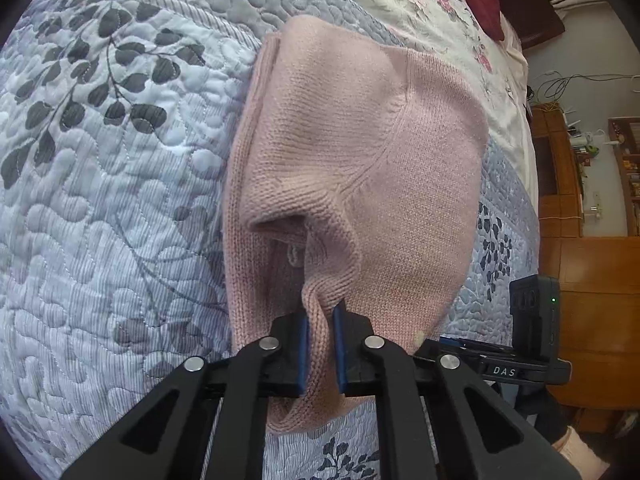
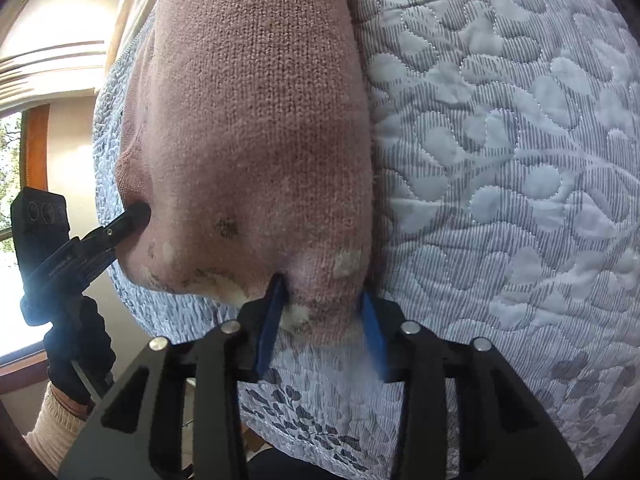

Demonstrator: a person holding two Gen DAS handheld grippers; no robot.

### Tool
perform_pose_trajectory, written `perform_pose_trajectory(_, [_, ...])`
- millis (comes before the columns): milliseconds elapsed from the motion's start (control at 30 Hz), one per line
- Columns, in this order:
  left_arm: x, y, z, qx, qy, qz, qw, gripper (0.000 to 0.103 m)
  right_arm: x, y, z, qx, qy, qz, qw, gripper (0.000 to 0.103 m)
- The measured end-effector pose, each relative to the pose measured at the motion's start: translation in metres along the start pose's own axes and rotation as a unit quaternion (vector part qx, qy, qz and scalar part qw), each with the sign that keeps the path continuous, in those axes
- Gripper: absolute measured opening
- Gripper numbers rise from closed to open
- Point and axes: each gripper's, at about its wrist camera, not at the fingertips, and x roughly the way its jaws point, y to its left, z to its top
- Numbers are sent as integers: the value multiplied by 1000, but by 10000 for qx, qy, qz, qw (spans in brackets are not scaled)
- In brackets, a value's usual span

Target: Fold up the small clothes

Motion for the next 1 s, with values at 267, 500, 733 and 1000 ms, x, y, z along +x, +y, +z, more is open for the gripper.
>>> perform_pose_trajectory(267, [2, 24, -11, 87, 69, 205, 9997, 10, -21, 5, -6, -483, 78, -121, 9987, 19])
perform_pose_trajectory(500, [14, 22, -9, 93, 118, 375, 9992, 16, -2, 12, 1, -672, 237, -528, 9961, 21])
perform_pose_trajectory(733, [-37, 10, 8, 288, -419, 113, 9986, 59, -46, 17, 12, -841, -292, -240, 9957, 59])
perform_pose_trajectory(1000, [-2, 37, 58, 7, 51, -321, 9995, 66, -56, 20, 65, -544, -765, 429, 9947, 72])
